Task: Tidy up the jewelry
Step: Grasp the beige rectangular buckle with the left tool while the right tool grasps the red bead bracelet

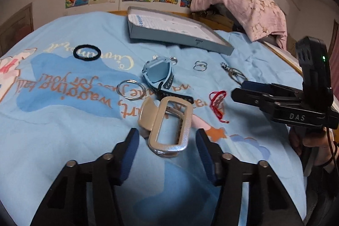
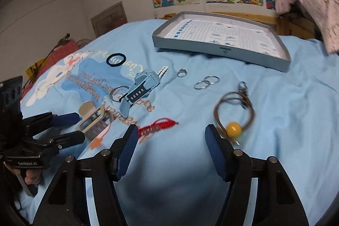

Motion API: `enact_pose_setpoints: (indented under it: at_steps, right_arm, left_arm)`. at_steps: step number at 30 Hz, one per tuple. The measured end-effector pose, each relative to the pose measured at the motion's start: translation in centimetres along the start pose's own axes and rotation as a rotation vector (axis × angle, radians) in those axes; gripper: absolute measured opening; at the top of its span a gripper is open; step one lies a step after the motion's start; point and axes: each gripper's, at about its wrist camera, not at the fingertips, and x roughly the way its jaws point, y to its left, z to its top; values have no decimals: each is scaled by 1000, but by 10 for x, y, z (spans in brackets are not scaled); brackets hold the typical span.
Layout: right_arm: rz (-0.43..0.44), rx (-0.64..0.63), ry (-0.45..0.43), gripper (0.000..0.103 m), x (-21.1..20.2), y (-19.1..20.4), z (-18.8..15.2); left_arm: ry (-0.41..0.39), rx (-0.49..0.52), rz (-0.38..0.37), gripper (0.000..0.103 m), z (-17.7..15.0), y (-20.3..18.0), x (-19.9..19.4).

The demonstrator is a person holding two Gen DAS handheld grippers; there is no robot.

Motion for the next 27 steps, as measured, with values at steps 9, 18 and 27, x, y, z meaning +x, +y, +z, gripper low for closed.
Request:
enact_pose_setpoints:
  at_steps: [9,18,27]
  right_arm:
    - [32,-16,57,57,35,5,2]
    - [60,-49,77,45,45,16,-2]
    - [81,-16,69,23,48,13,-4]
  left_arm:
    - [-67,-50,-31,43,-4,11,15]
    - [-47,-73,-40,43,0,14,30]
    - [-79,-93,-45,39,-4,16,30]
